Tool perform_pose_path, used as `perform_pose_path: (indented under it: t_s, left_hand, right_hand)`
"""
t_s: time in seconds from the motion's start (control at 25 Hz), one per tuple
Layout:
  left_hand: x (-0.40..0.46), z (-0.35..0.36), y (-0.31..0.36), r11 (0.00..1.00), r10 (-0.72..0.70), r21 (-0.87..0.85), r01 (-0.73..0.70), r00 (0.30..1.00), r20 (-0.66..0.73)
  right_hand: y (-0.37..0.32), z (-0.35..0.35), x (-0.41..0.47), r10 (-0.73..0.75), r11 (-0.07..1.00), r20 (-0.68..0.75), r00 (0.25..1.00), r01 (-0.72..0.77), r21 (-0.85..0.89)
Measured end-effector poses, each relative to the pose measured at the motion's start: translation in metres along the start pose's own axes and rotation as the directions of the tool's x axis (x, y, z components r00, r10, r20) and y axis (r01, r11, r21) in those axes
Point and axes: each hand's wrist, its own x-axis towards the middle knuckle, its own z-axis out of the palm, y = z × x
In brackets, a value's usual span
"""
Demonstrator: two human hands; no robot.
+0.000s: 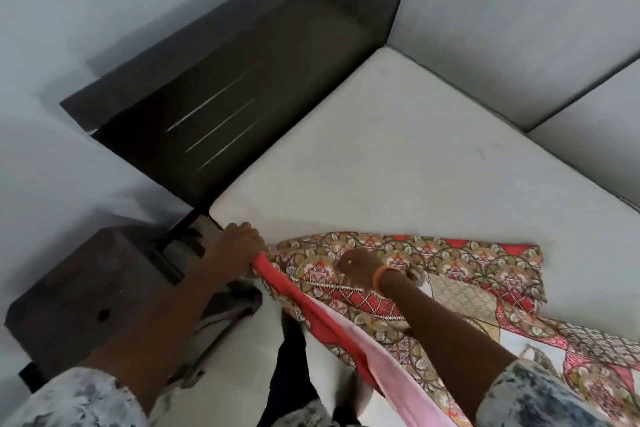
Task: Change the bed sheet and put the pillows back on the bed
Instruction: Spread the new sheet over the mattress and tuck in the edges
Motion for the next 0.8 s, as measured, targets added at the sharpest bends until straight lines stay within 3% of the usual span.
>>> perform_pose_path:
  t_s: [0.08,0.2,0.28,0.36,0.44,0.52,0.56,0.6,0.72,0.76,0.8]
  left_hand:
    - [0.027,0.034,-0.007,0.998,0.058,0.030,-0.061,0.994,0.098]
    - [0.062,0.077,-0.011,0.998,0.052,0.027,-0.065,0.937,0.344]
    - [0.082,0.097,-0.009,0.987,0.025,-0.155,0.044,0.908,0.418]
    - [0.101,0.111,-0.005,0.873,-0.045,-0.463,0.151,0.971,0.233]
    - [0.116,0.119,0.010,0.747,-0.157,-0.656,0.104,0.987,-0.023]
    - [0.132,0.127,0.031,0.683,-0.124,-0.730,0.041,0.991,-0.060]
    - [0.139,0.129,0.043,0.679,-0.079,-0.733,0.031,0.996,-0.031]
    - [0.143,0.129,0.056,0.697,-0.029,-0.717,0.012,0.999,-0.012]
    - [0.139,0.128,0.089,0.829,0.086,-0.531,-0.176,0.978,-0.191]
    - [0.131,0.130,0.095,0.854,0.142,-0.462,-0.241,0.961,-0.239]
    - [0.119,0.136,0.101,0.867,0.192,-0.412,-0.280,0.951,-0.242]
  right_hand:
    - [-0.002,-0.002,0.042,-0.018,0.960,-0.123,0.992,-0.017,-0.279]
    - [0.001,-0.001,0.107,-0.027,0.935,-0.219,0.975,-0.053,-0.351]
    - [0.010,0.005,0.145,-0.070,0.859,-0.289,0.955,-0.089,-0.504]
    - [0.027,0.010,0.175,-0.101,0.705,-0.312,0.945,-0.154,-0.693]
    - [0.038,0.010,0.192,-0.090,0.618,-0.302,0.949,-0.184,-0.764]
    - [0.035,0.007,0.202,-0.084,0.721,-0.235,0.968,-0.103,-0.685]
    - [0.031,0.007,0.203,-0.113,0.785,-0.194,0.975,-0.032,-0.619]
    - [0.029,0.008,0.197,-0.200,0.783,-0.187,0.962,0.042,-0.620]
    - [0.045,0.007,0.173,-0.636,0.498,-0.247,0.731,0.145,-0.855]
    - [0.059,0.009,0.162,-0.703,0.405,-0.198,0.683,0.155,-0.901]
    - [0.076,0.013,0.150,-0.709,0.335,-0.128,0.694,0.172,-0.927]
